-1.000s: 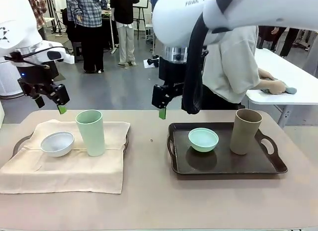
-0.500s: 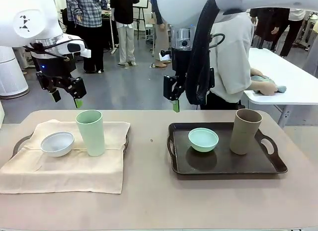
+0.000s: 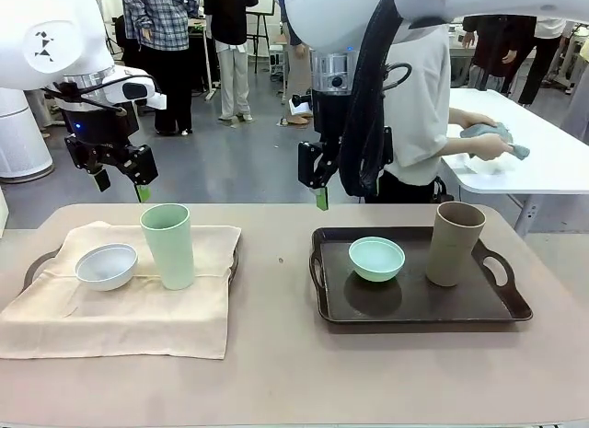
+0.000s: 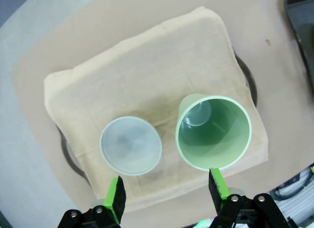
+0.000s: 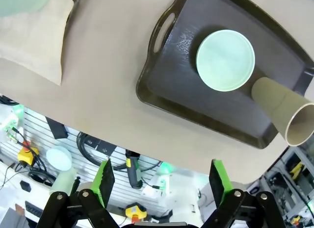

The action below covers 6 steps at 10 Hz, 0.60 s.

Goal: Set up a tray with a mat and arrange the tableware.
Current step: Pick up the Picnic Bowl and Reusable plastic cup from the Handle tray in front of the human's position and hold them in the air.

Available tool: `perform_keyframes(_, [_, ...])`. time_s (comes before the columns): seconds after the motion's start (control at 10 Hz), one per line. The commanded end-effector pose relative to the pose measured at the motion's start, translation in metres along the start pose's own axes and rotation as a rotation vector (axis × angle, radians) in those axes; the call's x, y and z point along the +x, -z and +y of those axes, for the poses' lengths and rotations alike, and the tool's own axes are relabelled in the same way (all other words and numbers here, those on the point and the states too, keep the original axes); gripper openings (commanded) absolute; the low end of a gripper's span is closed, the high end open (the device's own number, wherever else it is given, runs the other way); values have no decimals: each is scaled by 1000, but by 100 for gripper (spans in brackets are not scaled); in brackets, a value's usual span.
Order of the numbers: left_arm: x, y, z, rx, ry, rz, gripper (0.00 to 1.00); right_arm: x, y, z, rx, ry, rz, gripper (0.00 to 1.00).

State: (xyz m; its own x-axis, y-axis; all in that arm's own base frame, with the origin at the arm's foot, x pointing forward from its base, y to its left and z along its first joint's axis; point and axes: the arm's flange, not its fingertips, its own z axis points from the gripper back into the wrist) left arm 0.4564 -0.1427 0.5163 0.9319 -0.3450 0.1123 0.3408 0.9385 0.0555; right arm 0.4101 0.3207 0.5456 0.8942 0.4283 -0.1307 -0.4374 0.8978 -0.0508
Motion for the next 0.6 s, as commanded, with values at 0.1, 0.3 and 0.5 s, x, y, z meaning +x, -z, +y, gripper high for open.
perform_keyframes(0.1, [-4, 1, 2, 8, 5, -16, 89, 1, 0, 0, 17, -13, -3, 100])
perform_keyframes(0.3, [-4, 1, 2, 8, 5, -16, 89, 1, 0, 0, 17, -13, -3, 100])
perform_keyframes(0.5, [-4, 1, 2, 8, 5, -16, 89, 1, 0, 0, 17, -13, -3, 100])
